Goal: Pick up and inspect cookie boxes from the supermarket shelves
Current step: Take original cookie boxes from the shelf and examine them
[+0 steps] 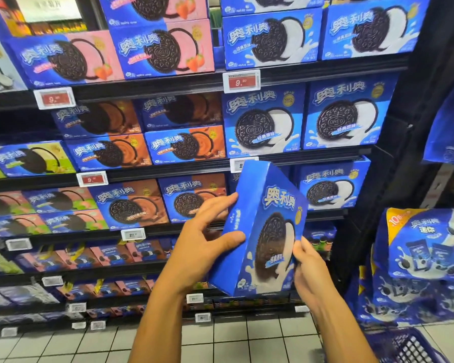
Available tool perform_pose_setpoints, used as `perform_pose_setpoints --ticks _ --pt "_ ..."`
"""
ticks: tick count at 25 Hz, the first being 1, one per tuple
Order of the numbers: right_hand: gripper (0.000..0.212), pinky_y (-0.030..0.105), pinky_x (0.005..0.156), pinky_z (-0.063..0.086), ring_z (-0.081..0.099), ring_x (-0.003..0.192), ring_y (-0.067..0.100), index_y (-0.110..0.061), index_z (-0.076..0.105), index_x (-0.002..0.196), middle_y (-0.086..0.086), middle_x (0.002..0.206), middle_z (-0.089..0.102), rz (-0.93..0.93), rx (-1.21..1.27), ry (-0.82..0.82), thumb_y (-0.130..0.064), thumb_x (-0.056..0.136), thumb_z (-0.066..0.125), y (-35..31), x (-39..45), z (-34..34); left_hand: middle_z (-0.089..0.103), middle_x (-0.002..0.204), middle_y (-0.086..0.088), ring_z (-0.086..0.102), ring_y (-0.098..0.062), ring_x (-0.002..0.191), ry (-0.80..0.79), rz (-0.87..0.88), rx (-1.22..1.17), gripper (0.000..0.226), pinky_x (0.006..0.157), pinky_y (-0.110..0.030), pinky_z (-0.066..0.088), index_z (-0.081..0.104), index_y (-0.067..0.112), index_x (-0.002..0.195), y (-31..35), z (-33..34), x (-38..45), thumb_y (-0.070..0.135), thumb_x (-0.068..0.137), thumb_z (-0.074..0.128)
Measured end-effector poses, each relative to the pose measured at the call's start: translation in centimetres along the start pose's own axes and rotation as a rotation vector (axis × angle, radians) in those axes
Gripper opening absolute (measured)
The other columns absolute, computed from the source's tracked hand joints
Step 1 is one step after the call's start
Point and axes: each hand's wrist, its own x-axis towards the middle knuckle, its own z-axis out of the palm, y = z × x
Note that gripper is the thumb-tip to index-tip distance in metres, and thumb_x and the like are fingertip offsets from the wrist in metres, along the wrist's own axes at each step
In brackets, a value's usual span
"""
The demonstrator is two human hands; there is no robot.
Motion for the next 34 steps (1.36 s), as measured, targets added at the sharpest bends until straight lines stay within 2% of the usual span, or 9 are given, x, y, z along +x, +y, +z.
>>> perform_pose_setpoints --ticks 5,8,10,13,18,21,27,31,34 --pt "0.023 0.028 0.071 0.060 0.073 0.099 0.017 -0.025 0.069 0.118 0.001 0.115 0.075 -0.226 -0.124 0.055 -0.020 0.104 0.051 -3.3 -1.6 2.5 0.070 0.122 -0.004 0.068 -0.018 0.108 0.165 -0.030 -0.294 0.044 0.079 -0.028 0.056 0.068 0.033 0.122 -2.5 -4.2 0.2 0.022 0.079 0.072" --pt "0.034 0.034 0.091 0.058 0.066 0.116 0.014 -0.025 0.062 0.132 -0.005 0.125 0.071 -0.354 -0.240 0.109 -0.019 0.098 0.061 -4.6 -2.6 5.0 0.075 0.107 0.002 0.070 -0.006 0.082 0.314 -0.049 -0.293 0.044 0.062 -0.016 0.054 0.072 0.037 0.110 -4.0 -6.6 0.3 0.022 0.070 0.082" --pt "0.038 0.027 0.093 0.055 0.064 0.117 0.007 -0.028 0.062 0.131 -0.010 0.125 0.071 -0.443 -0.303 0.078 -0.015 0.095 0.064 -5.3 -3.4 7.0 0.075 0.097 0.007 0.065 -0.001 0.066 0.390 -0.054 -0.286 0.036 0.052 -0.011 0.048 0.072 0.038 0.106 -5.0 -8.2 0.4 0.028 0.071 0.077" --pt "0.045 0.012 0.078 0.053 0.068 0.104 -0.002 -0.039 0.061 0.119 -0.017 0.115 0.073 -0.526 -0.382 -0.008 -0.004 0.092 0.066 -6.4 -3.9 9.3 0.075 0.105 0.006 0.070 -0.009 0.085 0.447 -0.048 -0.300 0.035 0.060 -0.018 0.056 0.068 0.034 0.108 -6.3 -10.6 0.7 0.027 0.074 0.073" --pt "0.065 0.042 0.093 0.055 0.063 0.118 0.019 -0.028 0.049 0.144 -0.005 0.131 0.064 -0.483 -0.589 -0.177 0.002 0.090 0.068 -7.1 -3.1 11.2 0.070 0.121 0.009 0.064 -0.009 0.114 0.386 -0.006 -0.233 0.057 0.090 -0.022 0.052 0.057 0.026 0.125 -6.9 -15.8 1.5 0.008 0.075 0.077" --pt "0.063 0.031 0.091 0.056 0.068 0.110 0.011 -0.043 0.056 0.132 -0.014 0.120 0.071 -0.493 -0.678 -0.238 -0.002 0.088 0.072 -7.3 -2.8 11.7 0.059 0.138 -0.001 0.057 -0.019 0.125 0.336 -0.024 -0.189 0.075 0.100 -0.034 0.050 0.047 0.015 0.142 -7.1 -18.0 1.6 0.007 0.074 0.078" --pt "0.055 0.012 0.080 0.053 0.068 0.109 0.004 -0.055 0.060 0.117 -0.018 0.120 0.070 -0.519 -0.658 -0.253 -0.027 0.074 0.078 -6.7 -2.7 13.6 0.074 0.109 0.014 0.068 -0.003 0.101 0.246 -0.001 -0.094 0.064 0.080 -0.017 0.054 0.059 0.022 0.124 -6.9 -20.1 2.0 -0.020 0.077 0.065" --pt "0.057 0.028 0.092 0.054 0.064 0.117 0.009 -0.054 0.056 0.126 -0.016 0.125 0.068 -0.539 -0.685 -0.220 -0.022 0.083 0.077 -6.0 -2.4 13.8 0.075 0.105 0.016 0.069 -0.004 0.099 0.224 -0.028 -0.135 0.060 0.075 -0.018 0.055 0.058 0.022 0.127 -6.1 -21.0 2.4 -0.014 0.080 0.066" --pt "0.057 0.032 0.091 0.054 0.064 0.118 0.012 -0.052 0.054 0.134 -0.012 0.128 0.068 -0.503 -0.658 -0.216 -0.039 0.081 0.072 -6.0 -2.2 13.9 0.074 0.100 0.017 0.068 -0.002 0.088 0.205 -0.044 -0.173 0.053 0.068 -0.023 0.057 0.056 0.033 0.124 -4.8 -21.2 3.4 0.003 0.082 0.069"
